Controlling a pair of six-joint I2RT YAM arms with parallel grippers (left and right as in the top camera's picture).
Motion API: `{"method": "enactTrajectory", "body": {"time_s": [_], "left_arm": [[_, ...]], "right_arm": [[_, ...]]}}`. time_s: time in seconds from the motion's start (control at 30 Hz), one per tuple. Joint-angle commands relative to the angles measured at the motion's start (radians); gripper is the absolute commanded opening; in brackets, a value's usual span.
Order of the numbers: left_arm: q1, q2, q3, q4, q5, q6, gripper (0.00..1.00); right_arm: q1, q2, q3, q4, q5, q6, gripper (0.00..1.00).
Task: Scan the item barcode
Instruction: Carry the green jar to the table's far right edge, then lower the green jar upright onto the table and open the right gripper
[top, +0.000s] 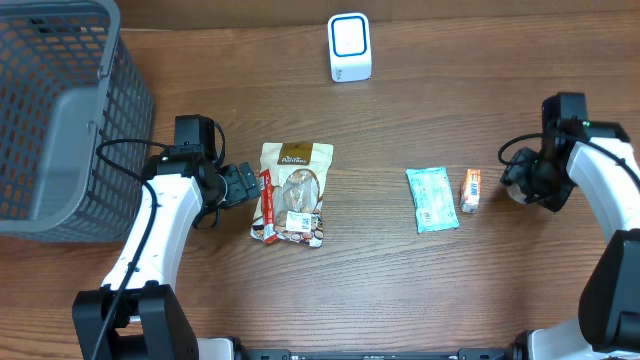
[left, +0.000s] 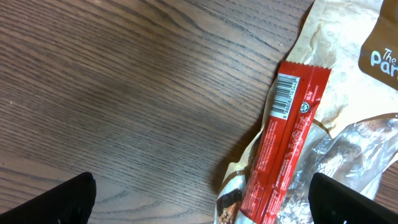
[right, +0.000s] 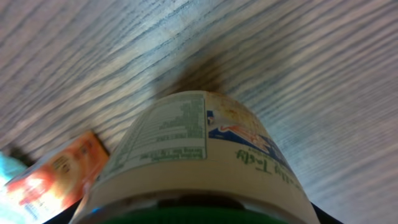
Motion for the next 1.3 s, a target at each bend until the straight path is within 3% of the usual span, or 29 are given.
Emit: {"method": "enactTrajectory", "body": {"time_s": [0.0,0.13,0.23,0.27,0.4,0.5,0.67,0.83,1.27], "left_arm": [[-0.003,-0.004,0.013,0.001,-0.002,-0.006,1.0],[-0.003,-0.004,0.013,0.001,-0.002,-0.006,1.0],[-0.003,-0.004,0.013,0.001,-0.002,-0.006,1.0],[-0.003,-0.004,0.013,0.001,-0.002,-0.006,1.0],[-0.003,-0.004,0.013,0.002,-0.002,-0.006,1.0],[-0.003,-0.004,0.013,0.001,-0.002,-0.006,1.0],[-0.003,-0.004,0.013,0.002,-0.002,-0.006,1.0],[-0.003,-0.004,0.013,0.001,-0.002,-0.006,1.0],[-0.003,-0.004,0.013,0.001,-0.002,-0.006,1.0]], "right_arm": [[-0.003,-0.01,-0.053,0.063,0.01,-0.002,0.13],[-0.003,-0.01,-0.089,0.101,0.01,-0.002,0.14],[-0.003,-0.01,-0.097,0.105,0.02,-0.002,0.22],[-0.003,-0.01,-0.098,0.105,0.029,-0.002,0.25],[-0.003,-0.01,-0.098,0.109,0.056,-0.002,0.56],[-0.003,-0.011,-0.066,0.091,0.051,-0.003,0.61],[-0.003,-0.016,0.121,-0.112,0.051,-0.003,0.72],[-0.003,-0.016,0.194,-0.225,0.051,-0.006,0.78],[-0.003,-0.014,0.183,-0.186,0.055,-0.036,0.82]]}}
